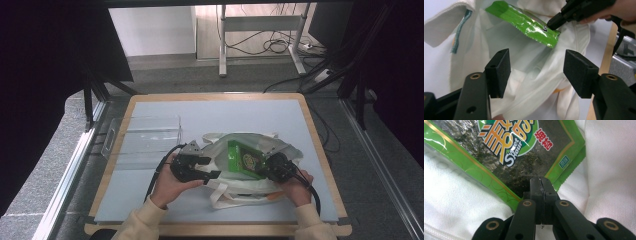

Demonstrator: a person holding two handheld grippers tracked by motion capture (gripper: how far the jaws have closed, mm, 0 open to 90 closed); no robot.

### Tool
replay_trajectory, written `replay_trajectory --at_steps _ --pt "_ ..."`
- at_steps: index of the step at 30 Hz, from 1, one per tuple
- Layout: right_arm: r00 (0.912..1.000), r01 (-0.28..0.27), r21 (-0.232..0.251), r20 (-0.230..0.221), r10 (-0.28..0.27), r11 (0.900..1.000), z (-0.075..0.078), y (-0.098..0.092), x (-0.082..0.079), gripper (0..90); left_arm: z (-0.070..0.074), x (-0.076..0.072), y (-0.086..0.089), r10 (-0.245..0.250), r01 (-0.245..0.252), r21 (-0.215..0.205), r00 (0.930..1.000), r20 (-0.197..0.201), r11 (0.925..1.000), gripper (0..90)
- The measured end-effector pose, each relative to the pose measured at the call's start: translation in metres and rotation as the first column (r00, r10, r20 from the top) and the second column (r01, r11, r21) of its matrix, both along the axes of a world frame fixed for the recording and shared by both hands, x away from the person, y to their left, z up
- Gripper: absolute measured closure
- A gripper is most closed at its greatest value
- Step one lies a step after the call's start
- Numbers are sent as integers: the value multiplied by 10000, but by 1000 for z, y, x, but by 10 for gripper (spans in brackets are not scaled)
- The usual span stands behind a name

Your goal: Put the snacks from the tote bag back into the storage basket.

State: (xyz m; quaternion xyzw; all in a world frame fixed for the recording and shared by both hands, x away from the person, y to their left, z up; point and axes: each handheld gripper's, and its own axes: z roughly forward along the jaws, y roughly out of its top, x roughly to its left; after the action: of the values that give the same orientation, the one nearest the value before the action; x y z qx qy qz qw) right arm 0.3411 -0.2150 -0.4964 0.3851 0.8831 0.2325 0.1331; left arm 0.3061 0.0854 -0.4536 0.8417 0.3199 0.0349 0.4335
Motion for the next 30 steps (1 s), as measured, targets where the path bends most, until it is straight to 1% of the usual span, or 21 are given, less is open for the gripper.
replay_trajectory --at_steps 2,5,7,8,10,16,18,20,21,26,28,30 --pt "10000 18 41 11 -18 10000 0 0 0 892 0 5 -4 140 -140 8 9996 -256 9999 376" --pt "10000 -19 26 55 19 10000 0 -1 0 892 2 13 -7 443 -461 -224 9963 -743 9987 365" --pt "10000 -37 22 55 37 10000 0 0 -1 892 4 18 -9 510 -531 -206 9944 -921 9984 360" --pt "10000 -27 21 49 27 10000 0 0 -1 892 5 22 -12 609 -616 -43 9936 -954 9981 350" --pt "10000 -46 3 69 46 10000 0 0 -1 892 5 23 -14 671 -680 -57 9926 -1014 9977 346" --pt "9999 -42 -16 111 42 10000 -1 0 -2 892 5 31 -26 808 -789 205 9900 -1159 9967 328" --pt "9999 -78 -27 134 78 10000 -1 0 -2 892 4 34 -30 844 -832 152 9888 -1229 9964 327" --pt "9999 -75 -29 137 75 10000 -1 0 -2 892 3 37 -37 835 -810 239 9875 -1337 9964 326" --pt "9999 -75 -29 137 75 10000 -1 0 -2 892 3 37 -37 835 -810 239 9875 -1337 9964 325" --pt "9999 -87 -11 147 87 10000 -1 0 -2 892 2 41 -50 762 -725 309 9872 -1399 9969 321" --pt "9998 -91 -29 152 91 10000 -1 0 -2 892 0 44 -57 765 -714 377 9848 -1561 9967 322" --pt "9998 -83 -18 163 83 10000 -1 0 -2 892 -1 44 -59 752 -695 408 9839 -1620 9967 322"
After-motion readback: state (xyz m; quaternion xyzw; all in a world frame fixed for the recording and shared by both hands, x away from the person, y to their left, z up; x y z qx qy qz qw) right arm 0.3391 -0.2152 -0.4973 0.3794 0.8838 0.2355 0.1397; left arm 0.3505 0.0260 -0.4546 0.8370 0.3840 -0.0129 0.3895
